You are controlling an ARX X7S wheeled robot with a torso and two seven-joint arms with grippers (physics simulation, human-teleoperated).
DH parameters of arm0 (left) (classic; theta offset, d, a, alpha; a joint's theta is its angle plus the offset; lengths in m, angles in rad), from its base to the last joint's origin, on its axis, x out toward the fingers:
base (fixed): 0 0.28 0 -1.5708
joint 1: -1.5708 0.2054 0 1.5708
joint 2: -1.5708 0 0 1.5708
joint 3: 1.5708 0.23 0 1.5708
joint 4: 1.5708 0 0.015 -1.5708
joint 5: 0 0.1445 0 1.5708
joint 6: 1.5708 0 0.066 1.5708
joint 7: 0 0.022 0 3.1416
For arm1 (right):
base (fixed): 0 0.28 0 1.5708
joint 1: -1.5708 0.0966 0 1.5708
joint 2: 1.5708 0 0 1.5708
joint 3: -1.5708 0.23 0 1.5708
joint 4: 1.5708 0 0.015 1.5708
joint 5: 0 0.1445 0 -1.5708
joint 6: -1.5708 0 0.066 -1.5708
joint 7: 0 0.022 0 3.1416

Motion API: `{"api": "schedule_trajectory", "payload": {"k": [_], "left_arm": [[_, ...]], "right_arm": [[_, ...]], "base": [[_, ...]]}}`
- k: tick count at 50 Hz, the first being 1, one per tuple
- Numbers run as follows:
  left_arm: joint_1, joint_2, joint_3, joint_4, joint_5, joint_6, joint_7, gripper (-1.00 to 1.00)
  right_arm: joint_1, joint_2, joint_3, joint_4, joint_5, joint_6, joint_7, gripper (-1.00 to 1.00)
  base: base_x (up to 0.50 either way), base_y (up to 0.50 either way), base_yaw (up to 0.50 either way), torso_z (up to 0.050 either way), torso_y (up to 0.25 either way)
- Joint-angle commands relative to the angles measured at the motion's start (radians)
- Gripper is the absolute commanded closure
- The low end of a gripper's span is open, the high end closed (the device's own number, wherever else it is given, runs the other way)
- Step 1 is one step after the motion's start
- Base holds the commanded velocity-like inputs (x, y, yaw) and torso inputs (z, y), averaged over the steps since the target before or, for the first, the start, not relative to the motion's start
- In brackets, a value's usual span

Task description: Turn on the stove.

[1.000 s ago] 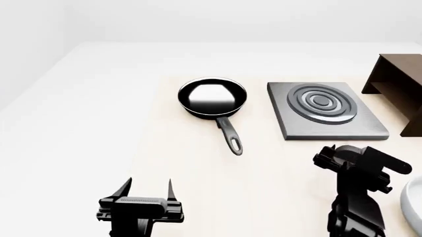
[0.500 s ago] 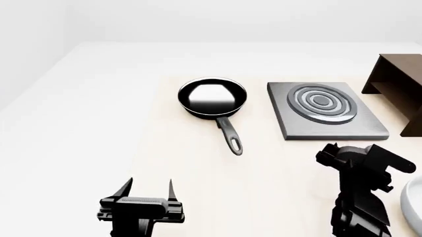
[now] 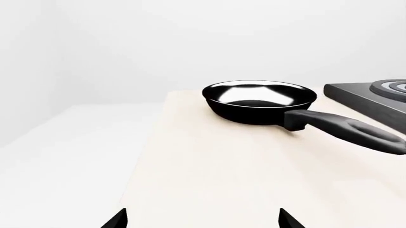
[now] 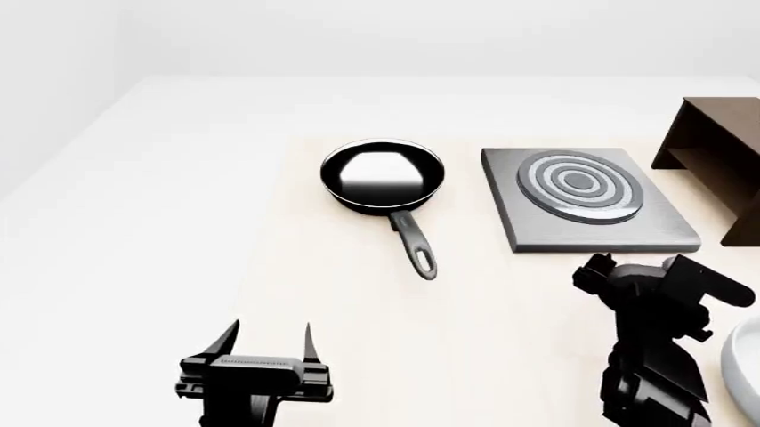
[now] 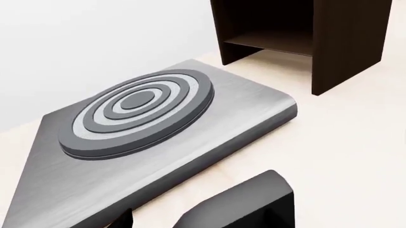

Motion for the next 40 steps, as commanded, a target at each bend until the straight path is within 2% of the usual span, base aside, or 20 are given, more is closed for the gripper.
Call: {"api": "schedule_trajectory", "payload": {"k": [1,14,17,27,31,40], "left_arm": [[-0.001,-0.002,0.005,-0.002,-0.002,0.003,-0.004,-1.0],[-0.001,-0.007,0.009,-0.001,-0.007,0.005,-0.008,-1.0],[-0.002,-0.008,0.009,0.0,-0.009,0.004,-0.009,-1.0],[-0.01,-0.012,0.009,0.025,-0.012,-0.006,-0.019,-1.0],[-0.012,-0.019,0.003,0.058,-0.02,-0.022,-0.027,-1.0],[-0.01,-0.033,0.003,0.145,-0.027,-0.054,-0.042,-1.0]], "right_arm": [[-0.001,-0.001,-0.002,0.0,-0.001,-0.004,-0.001,-1.0],[0.015,-0.044,-0.104,-0.013,-0.064,-0.151,0.026,-1.0],[-0.114,-0.112,-0.119,-0.36,-0.095,0.006,0.041,-1.0],[-0.423,-0.267,-0.205,-1.121,-0.156,0.254,0.004,-1.0],[-0.519,-0.275,-0.284,-1.282,-0.125,0.291,0.024,-1.0],[-0.658,-0.263,-0.414,-1.481,-0.085,0.304,0.079,-1.0]], "base": [[0.0,0.0,0.0,0.0,0.0],[0.0,0.0,0.0,0.0,0.0],[0.0,0.0,0.0,0.0,0.0],[0.0,0.0,0.0,0.0,0.0],[0.0,0.0,0.0,0.0,0.0],[0.0,0.0,0.0,0.0,0.0]]}}
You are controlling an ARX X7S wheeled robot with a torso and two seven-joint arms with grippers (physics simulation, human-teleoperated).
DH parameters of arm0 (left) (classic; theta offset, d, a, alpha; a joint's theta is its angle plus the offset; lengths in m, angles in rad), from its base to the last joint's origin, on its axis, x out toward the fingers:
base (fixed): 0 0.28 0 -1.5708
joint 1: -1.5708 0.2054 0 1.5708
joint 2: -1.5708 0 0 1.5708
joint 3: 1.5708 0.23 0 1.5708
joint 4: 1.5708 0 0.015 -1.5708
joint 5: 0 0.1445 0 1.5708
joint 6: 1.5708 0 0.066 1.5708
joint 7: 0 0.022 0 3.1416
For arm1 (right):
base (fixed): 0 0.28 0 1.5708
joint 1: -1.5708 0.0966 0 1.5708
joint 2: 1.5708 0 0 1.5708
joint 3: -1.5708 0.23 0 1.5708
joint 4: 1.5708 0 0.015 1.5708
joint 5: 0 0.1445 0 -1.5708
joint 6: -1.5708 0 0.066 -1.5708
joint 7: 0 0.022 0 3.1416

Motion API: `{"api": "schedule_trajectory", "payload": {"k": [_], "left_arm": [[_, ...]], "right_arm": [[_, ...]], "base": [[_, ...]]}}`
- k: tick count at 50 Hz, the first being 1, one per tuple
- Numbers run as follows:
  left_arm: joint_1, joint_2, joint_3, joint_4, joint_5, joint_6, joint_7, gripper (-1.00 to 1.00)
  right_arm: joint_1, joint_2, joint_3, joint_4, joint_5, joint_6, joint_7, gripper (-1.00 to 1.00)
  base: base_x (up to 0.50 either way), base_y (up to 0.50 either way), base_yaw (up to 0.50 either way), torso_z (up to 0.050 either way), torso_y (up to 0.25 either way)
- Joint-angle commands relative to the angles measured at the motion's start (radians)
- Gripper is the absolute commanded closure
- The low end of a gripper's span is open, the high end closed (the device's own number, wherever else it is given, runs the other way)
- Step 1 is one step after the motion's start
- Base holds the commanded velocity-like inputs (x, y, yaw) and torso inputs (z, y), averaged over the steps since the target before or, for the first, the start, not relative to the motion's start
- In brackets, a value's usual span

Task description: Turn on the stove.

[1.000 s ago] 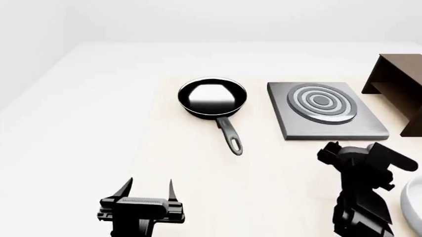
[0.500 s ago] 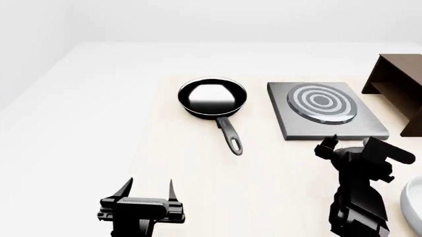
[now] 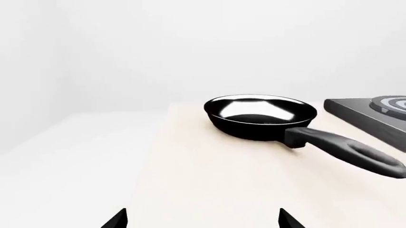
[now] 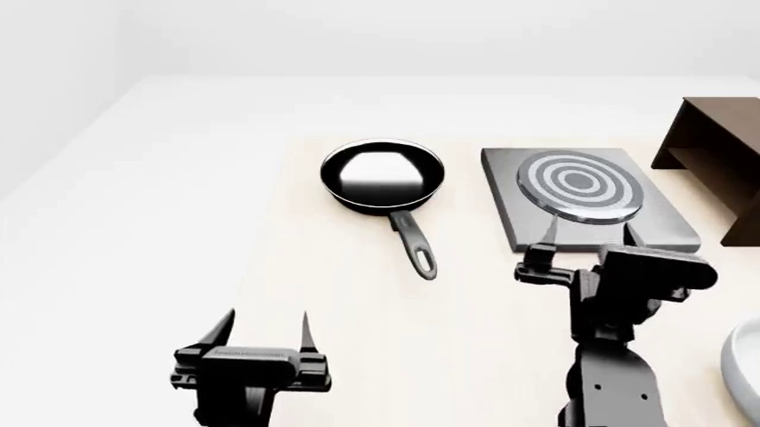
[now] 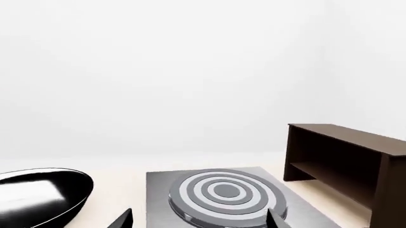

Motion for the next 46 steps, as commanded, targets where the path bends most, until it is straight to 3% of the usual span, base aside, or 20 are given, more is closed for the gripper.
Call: {"api": "schedule_trajectory", "payload": {"k": [1,16,46], "left_arm": [[0.005,-0.018,-0.002,0.104,-0.01,-0.038,-0.02,-1.0],[0.041,-0.048,0.004,0.259,-0.018,-0.067,-0.04,-1.0],[0.046,-0.061,0.01,0.29,-0.027,-0.067,-0.048,-1.0]], "right_arm": [[-0.21,-0.028,-0.152,-0.375,0.025,0.07,0.04,-1.0],[-0.361,-0.008,-0.298,-0.563,0.04,0.053,0.08,-1.0],[-0.357,0.044,-0.341,-0.56,0.076,0.051,0.149,-1.0]], "base": [[0.0,0.0,0.0,0.0,0.0],[0.0,0.0,0.0,0.0,0.0],[0.0,0.0,0.0,0.0,0.0]]}}
